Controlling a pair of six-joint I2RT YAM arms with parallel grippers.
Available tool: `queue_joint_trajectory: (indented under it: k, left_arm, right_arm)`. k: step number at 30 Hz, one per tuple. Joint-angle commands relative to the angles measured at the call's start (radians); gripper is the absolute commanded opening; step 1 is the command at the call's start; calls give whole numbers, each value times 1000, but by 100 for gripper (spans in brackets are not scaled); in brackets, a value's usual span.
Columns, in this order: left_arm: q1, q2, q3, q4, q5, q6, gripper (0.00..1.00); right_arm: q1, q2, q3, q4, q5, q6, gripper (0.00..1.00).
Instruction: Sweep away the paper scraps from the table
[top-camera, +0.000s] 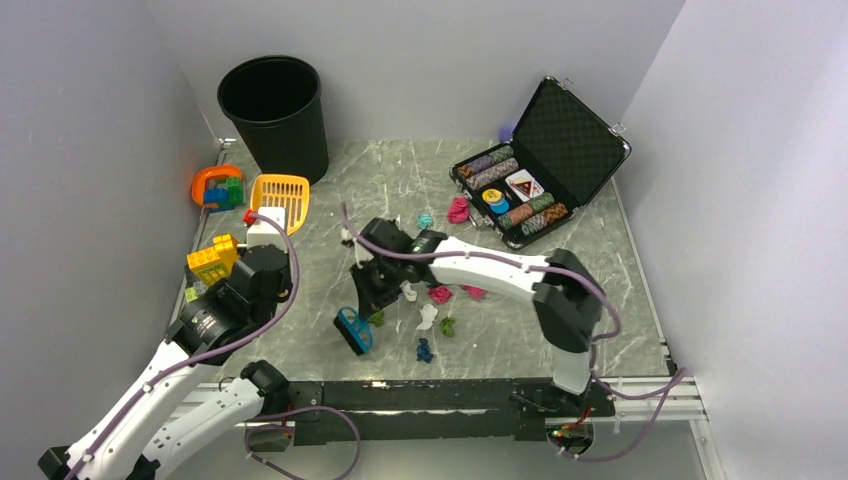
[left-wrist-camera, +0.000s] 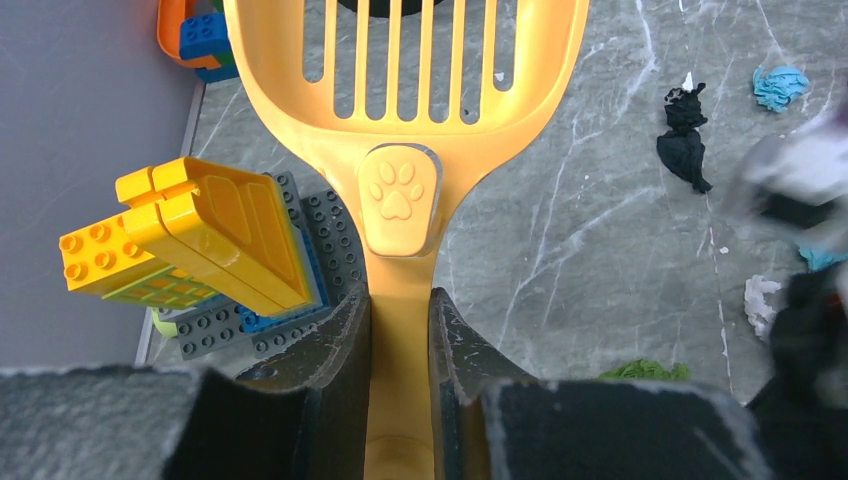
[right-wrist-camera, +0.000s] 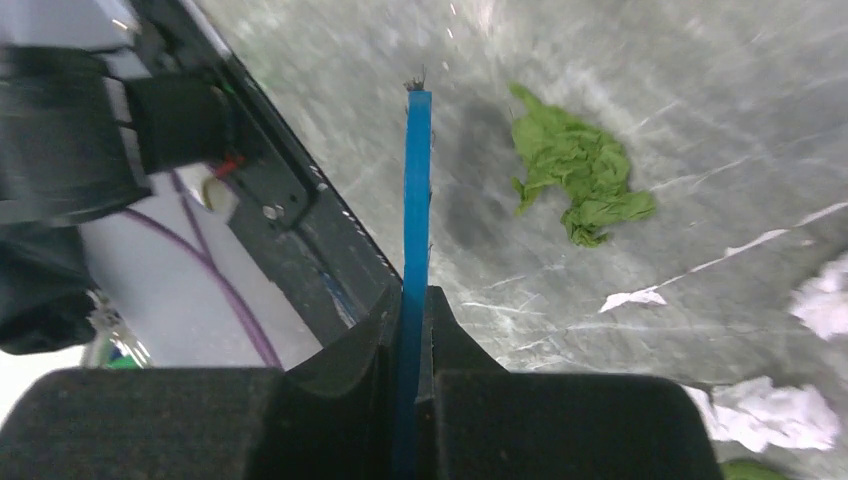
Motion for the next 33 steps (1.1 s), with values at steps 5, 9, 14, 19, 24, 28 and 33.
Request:
queue_joint_trajectory:
  k: [5,9,14,19,24,28,33]
  left_arm:
    - [7,-13,-9,50,31,17,0]
    - [9,2,-8,46,49,17,0]
    - [11,10,-9,48,67,19,0]
    - [11,32,-13,55,118,28,0]
    - [18,63,-7,51,138,32,0]
    - [22,72,-7,58,168,40,0]
    - [29,78,-8,65,198,51,0]
  right_arm:
    - [7,92,60,-229,270,38,0]
    - [-65,19,53,-314,475,61,0]
    - [-148,-90,78,-401,609,38,0]
    - [-153,-200,60,-390,487,-41,0]
    - [-67,-321,-75,-289,134,-142,0]
    - [9,-334,-152,-280,69,-160,0]
    - [84,-243,-183,-345,110,-149,0]
